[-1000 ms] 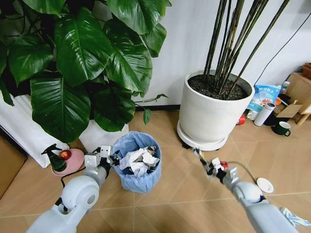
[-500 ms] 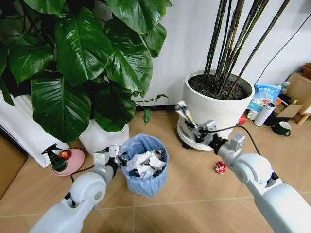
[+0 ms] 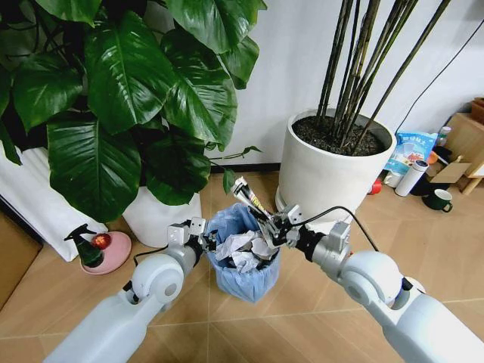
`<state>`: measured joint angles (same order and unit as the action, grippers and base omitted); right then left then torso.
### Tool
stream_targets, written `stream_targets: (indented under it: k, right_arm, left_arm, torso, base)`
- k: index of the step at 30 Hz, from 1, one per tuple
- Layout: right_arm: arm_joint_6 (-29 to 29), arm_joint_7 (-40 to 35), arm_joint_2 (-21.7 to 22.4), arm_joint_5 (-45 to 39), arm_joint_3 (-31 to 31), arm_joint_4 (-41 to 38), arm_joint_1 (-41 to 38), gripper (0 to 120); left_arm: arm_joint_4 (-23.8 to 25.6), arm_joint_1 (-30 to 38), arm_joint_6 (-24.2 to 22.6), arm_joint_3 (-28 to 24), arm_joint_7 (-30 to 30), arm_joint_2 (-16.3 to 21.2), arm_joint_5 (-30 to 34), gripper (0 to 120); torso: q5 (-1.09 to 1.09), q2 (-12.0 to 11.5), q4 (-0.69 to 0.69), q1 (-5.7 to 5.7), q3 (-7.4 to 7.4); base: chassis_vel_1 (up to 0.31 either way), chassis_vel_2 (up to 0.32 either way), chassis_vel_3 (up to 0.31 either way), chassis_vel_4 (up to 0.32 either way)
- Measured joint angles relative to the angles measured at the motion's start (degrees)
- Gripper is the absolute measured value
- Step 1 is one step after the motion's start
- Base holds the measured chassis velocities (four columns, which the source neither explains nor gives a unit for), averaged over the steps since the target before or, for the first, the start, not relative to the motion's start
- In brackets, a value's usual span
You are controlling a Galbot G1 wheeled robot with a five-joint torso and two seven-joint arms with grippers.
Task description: Pick up the trash bin and place the garbage on the floor into it.
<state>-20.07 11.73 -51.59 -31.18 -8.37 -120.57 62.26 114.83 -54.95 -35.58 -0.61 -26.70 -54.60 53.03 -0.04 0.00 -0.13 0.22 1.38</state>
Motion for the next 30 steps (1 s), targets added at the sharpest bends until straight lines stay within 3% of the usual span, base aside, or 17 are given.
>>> stream_targets:
  k: [7, 12, 21, 25, 30]
  right_arm:
    - [0.56, -0.95, -0.67, 1.34, 2.30, 2.35, -1.49, 39]
    - [0.79, -0.96, -0.72, 1.86, 2.63, 2.82, -1.68, 51]
    - [1.25, -1.89, -0.78, 1.80, 0.86, 2.40, -1.63, 91]
    - [1.25, -2.32, -0.71, 1.40, -2.76, 1.68, -0.48, 99]
    - [1.25, -3.28, -0.70, 1.38, -7.26, 0.86, 2.20, 100]
  left_arm:
    - [0.28, -0.17, 0.00, 0.11, 0.04, -0.24, -0.02, 0]
    - [0.35, -0.10, 0.00, 0.18, 0.06, -0.39, -0.06, 0]
    - [0.61, -1.04, 0.12, 1.12, 0.12, -0.50, -0.59, 0]
    - [0.70, -2.08, 0.13, 2.66, 0.21, -0.47, -1.00, 0]
    - [0.98, -3.24, 0.13, 4.22, 0.39, -0.14, -2.04, 0]
  torso:
    - [-0.01, 0.00, 0.01, 0.00, 0.00]
    - [0.00, 0.00, 0.00, 0.00, 0.00]
    - [-0.01, 0.00, 0.00, 0.00, 0.00]
    - [-0.01, 0.00, 0.01, 0.00, 0.00]
    - [0.00, 0.00, 0.01, 0.00, 0.00]
  base:
    - [0.000, 0.000, 0.000, 0.000]
    - [0.000, 0.000, 0.000, 0.000]
    - [0.000, 0.000, 0.000, 0.000]
    - [0.000, 0.000, 0.000, 0.000]
    - [0.000, 0.000, 0.000, 0.000]
